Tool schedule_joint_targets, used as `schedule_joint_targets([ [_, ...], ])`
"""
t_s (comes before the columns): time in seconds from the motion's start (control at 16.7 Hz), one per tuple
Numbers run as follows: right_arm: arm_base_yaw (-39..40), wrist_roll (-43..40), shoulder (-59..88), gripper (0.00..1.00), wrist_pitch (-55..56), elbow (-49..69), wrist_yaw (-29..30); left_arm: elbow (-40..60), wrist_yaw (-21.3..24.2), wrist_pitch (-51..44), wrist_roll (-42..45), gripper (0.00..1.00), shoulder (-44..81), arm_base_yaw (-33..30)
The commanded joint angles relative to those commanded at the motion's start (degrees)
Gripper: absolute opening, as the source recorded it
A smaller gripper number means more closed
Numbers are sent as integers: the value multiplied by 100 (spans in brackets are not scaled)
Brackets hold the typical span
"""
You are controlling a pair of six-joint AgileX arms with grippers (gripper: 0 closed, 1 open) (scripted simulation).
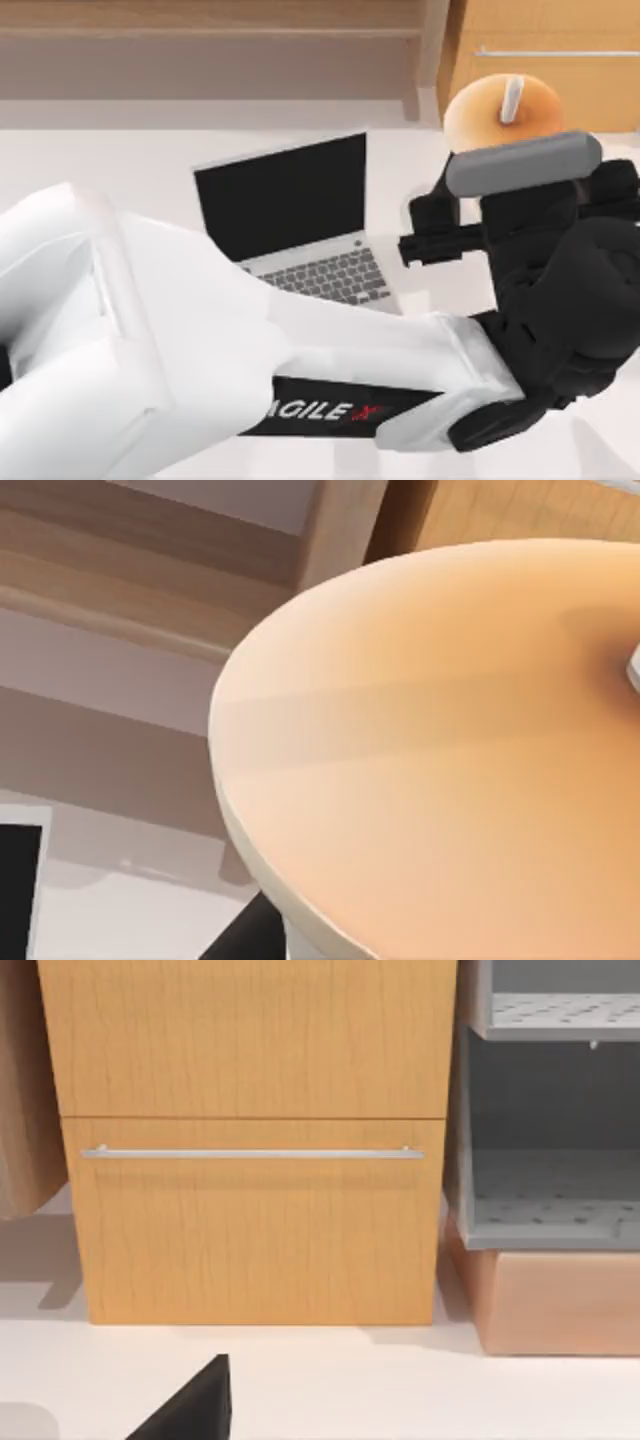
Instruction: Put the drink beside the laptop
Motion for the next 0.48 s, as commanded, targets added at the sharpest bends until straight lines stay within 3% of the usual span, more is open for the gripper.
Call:
schedule_joint_targets([
  [0.48,0,0,0,100,0,0,0,-504,172,-405,91,0,521,15],
])
